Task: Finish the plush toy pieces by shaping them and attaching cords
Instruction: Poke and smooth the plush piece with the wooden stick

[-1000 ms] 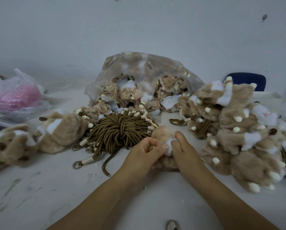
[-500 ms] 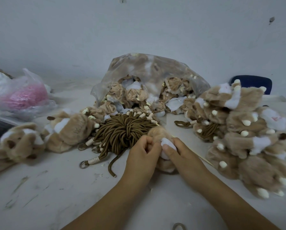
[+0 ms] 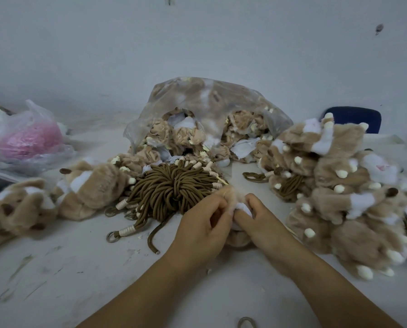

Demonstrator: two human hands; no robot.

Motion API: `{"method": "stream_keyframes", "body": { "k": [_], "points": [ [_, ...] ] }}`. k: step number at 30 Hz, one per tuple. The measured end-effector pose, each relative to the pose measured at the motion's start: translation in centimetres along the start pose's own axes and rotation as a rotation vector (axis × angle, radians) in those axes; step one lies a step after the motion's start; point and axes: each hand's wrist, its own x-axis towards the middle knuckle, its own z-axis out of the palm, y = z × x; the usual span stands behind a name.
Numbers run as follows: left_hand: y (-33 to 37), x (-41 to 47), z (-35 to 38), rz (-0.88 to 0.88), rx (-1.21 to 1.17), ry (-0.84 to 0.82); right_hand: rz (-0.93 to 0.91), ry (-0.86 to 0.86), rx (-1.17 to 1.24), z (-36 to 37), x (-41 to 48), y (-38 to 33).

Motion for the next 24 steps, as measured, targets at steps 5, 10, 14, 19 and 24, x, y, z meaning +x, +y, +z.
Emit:
{"method": "stream_keyframes", "body": {
  "k": [5, 10, 14, 19, 24],
  "points": [
    [-0.2, 0.1, 0.3, -0.045, 0.032, -0.033, 0.107, -0.056, 0.141, 0.1, -0.3, 0.0],
    [-0.9, 0.1, 0.7, -0.23, -0.061, 0.024, 0.197, -0.055, 0.324, 0.3, 0.0, -0.2],
    [-0.8, 0.1, 0.6, -0.299, -0.169, 0.038, 0.182, -0.015, 0.252, 0.4, 0.3, 0.2],
    [-0.5, 0.0, 0.5, -0.328, -0.33, 0.057, 0.117, -0.06, 0.123, 0.4, 0.0, 0.0],
    [-0.5, -0.1, 0.2, -0.229, -0.242, -0.002, 0.115, 0.078, -0.055, 0.5, 0.2, 0.0]
  ]
}}
